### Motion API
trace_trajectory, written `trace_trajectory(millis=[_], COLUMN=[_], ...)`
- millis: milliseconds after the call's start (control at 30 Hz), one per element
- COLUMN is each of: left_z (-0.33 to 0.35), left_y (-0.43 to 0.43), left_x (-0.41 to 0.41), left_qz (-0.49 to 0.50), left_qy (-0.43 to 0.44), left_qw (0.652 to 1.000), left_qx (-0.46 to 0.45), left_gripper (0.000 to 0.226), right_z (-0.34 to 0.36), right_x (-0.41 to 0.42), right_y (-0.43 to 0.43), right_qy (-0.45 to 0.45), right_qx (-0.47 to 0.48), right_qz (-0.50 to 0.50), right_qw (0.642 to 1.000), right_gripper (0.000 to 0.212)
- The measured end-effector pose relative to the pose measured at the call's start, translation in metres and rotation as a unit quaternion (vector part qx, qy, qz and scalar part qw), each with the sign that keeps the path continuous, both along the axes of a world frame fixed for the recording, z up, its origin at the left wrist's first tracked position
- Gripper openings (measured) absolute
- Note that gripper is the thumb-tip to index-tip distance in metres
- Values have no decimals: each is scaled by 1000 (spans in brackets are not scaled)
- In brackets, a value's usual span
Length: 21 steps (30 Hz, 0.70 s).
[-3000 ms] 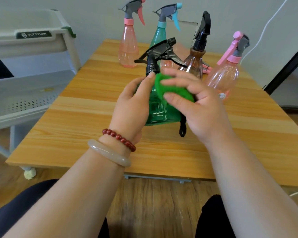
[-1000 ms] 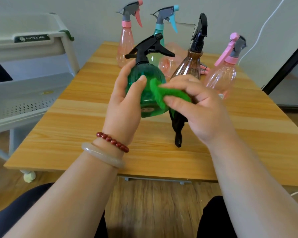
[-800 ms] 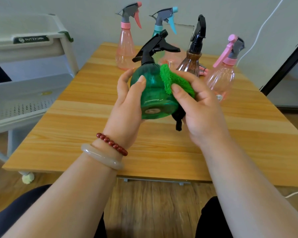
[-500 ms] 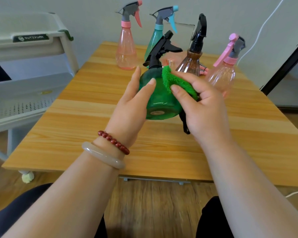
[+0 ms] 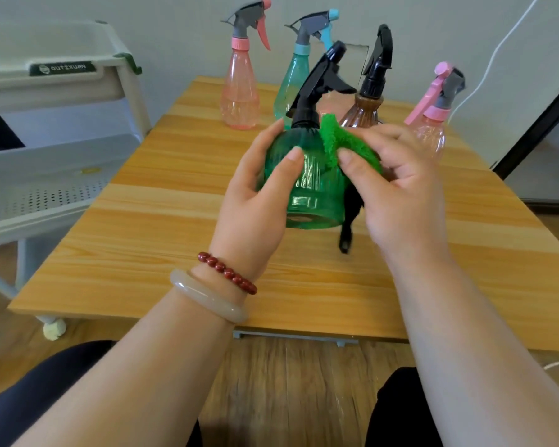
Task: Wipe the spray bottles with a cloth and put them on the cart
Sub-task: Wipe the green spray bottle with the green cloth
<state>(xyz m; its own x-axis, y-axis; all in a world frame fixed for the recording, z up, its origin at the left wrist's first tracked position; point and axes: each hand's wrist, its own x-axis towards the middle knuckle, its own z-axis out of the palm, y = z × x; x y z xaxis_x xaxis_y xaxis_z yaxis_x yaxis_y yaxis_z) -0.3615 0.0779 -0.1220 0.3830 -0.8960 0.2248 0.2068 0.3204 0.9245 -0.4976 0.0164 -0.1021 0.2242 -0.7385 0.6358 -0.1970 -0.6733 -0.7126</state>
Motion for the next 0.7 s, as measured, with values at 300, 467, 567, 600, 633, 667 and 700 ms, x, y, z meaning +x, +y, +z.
trace_trajectory(millis=[300, 467, 567, 600, 633, 667, 700], left_z=[0, 0, -1, 0, 0, 1, 1], left_y=[-2, -1, -1, -1, -1, -1, -1], left_x=[9, -4, 3, 6, 9, 11, 12], left_qz=[28, -2, 26, 39, 49, 55, 56], left_qy=[-17, -14, -9, -12, -16, -19, -18], left_qw=[999, 1000, 1000, 999, 999, 998, 998], left_qx=[5, -3, 4, 5, 5, 6, 6], left_gripper=[49, 44, 47, 50, 53, 56, 56], right_z=[4, 1, 4, 6, 8, 9, 9], right_x=[-2, -1, -6, -7, -8, -9, -8], right_y=[6, 0, 2, 3, 4, 5, 5], right_qy=[64, -25, 46, 81, 111, 129, 128], right_qx=[-1, 45, 36, 45, 49, 46, 38], right_qz=[85, 15, 132, 176, 202, 208, 195], right_qw=[994, 999, 989, 980, 972, 969, 972], right_gripper=[27, 24, 26, 27, 28, 28, 28])
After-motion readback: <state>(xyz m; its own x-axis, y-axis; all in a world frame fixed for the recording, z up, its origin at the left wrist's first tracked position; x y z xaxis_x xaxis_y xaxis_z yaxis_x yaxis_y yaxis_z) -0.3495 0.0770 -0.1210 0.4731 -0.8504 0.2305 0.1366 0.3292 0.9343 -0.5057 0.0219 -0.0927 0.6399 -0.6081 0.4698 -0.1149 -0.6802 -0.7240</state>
